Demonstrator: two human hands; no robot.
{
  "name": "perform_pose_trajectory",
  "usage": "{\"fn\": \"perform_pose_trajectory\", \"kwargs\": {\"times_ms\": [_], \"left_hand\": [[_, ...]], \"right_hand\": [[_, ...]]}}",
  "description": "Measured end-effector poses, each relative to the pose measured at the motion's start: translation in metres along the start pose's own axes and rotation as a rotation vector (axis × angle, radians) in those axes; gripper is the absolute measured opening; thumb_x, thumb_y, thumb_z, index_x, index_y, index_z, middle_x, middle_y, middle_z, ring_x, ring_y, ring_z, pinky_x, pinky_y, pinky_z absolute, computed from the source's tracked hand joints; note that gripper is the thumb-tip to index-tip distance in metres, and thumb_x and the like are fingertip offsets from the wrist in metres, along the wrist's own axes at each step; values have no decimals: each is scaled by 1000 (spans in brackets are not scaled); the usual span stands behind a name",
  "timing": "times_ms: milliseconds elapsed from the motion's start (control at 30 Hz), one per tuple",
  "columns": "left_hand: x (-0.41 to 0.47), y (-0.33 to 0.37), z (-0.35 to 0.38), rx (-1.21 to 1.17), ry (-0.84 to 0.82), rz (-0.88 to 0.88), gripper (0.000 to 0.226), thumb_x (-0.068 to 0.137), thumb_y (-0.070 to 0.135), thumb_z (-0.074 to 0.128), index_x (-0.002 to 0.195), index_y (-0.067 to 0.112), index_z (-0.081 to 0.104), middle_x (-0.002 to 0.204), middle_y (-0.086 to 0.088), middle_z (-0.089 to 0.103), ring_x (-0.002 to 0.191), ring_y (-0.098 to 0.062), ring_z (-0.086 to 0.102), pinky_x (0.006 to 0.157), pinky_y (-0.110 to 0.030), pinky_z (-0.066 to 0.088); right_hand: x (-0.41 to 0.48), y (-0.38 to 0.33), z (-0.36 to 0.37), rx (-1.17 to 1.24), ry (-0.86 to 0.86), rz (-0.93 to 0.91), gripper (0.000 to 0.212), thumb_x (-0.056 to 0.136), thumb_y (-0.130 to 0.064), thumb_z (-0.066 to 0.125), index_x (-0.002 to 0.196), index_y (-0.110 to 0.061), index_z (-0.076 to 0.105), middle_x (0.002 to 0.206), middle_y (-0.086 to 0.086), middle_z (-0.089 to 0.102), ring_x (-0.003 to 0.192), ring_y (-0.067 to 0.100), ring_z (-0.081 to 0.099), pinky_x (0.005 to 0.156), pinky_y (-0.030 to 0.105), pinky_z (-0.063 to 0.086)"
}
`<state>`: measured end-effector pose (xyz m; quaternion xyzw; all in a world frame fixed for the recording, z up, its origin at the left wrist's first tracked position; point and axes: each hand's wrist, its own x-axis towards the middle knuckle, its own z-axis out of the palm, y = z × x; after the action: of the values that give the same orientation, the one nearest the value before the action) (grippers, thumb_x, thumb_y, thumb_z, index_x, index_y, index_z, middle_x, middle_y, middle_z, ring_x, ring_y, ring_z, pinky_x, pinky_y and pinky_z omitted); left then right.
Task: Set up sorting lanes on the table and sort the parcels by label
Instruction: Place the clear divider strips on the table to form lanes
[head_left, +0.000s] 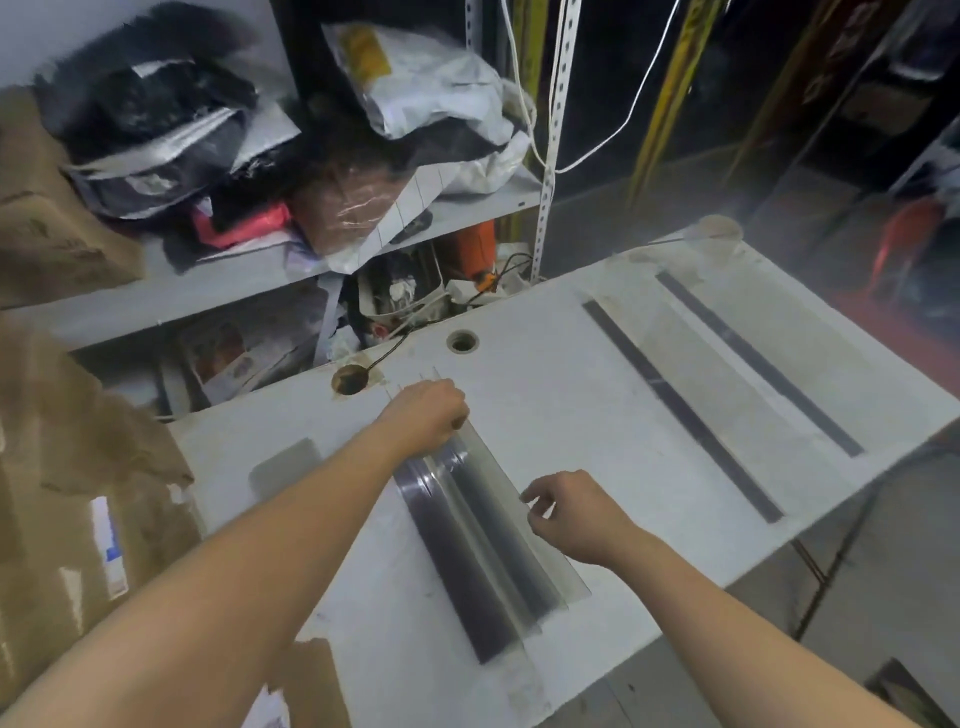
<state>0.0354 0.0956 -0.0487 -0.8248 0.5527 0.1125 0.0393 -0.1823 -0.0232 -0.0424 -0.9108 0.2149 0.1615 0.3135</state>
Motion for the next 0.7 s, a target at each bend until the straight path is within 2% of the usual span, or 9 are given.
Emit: {"fn": "perform_pose_trajectory", "kwargs": {"times_ms": [200,333,433,700], "left_hand": [[23,-13,-7,13,-1,54,9,88,13,61,92,20,64,98,3,56,93,-20,57,73,-31,46],[53,-15,-22,-15,36,71,4,91,19,64,95,19,65,103,2,58,96,-23,59,77,-35,47],[83,-8,-33,-21,77,104,2,91,20,65,92,19,66,102,2,57,96,-22,58,74,-32,43],[152,22,-56,-10,104,183,6,92,18,65,96,15,69,103,0,60,98,-21,57,81,-33,46]], "right_hand": [[-2,11,-5,-24,42,47,36,91,-10,47,119,-15,69,114,2,69,103,17,62,79,20,42],[-18,33,-21,-33,77,99,35,93,-12,46,118,-17,69,117,1,68,101,19,64,82,24,48],[-34,54,-33,-46,112,152,34,95,-13,44,119,-18,67,116,-1,67,101,18,63,82,24,47],[-68,102,-43,-57,211,288,34,98,-16,42,122,-24,65,115,-6,67,93,15,60,80,24,47]]}}
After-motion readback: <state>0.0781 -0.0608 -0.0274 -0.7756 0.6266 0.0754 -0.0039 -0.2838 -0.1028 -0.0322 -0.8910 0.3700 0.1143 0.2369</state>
